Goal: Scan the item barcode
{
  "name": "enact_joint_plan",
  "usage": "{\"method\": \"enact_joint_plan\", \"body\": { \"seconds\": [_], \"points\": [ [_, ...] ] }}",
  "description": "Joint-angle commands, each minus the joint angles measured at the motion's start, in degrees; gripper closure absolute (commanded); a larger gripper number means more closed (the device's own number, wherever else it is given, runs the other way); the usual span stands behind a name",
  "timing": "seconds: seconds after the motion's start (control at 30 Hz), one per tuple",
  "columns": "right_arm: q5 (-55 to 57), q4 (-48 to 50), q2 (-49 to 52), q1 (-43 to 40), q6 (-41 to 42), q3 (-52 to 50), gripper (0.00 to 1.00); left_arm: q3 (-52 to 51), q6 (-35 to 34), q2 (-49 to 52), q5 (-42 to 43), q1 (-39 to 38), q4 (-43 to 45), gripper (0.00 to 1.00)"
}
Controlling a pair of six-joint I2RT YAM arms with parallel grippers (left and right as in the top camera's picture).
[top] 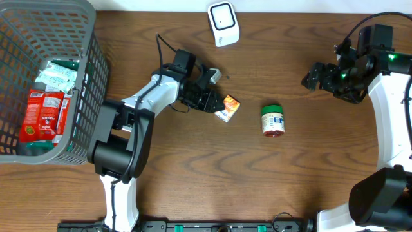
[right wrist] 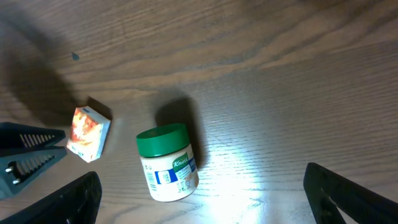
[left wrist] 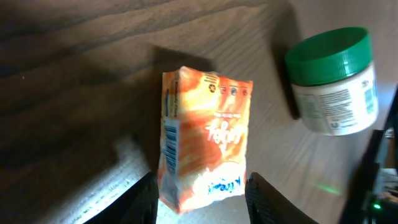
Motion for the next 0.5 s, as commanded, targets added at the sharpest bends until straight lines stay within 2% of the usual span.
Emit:
{"method": "enact_joint_plan", "body": {
  "seconds": [0.0, 0.47],
  "points": [
    [-0.5, -0.1, -0.6, -0.7, -0.2, -0.1, 0.01, 0.0, 1.6, 0.9, -2.2, 0.2, 1.3, 0.54],
    [-0.5, -0.1, -0.6, -0.7, -0.2, -0.1, 0.01, -2.1, 1.6, 1.3, -2.9, -1.5, 4.4, 0.55]
  ]
}}
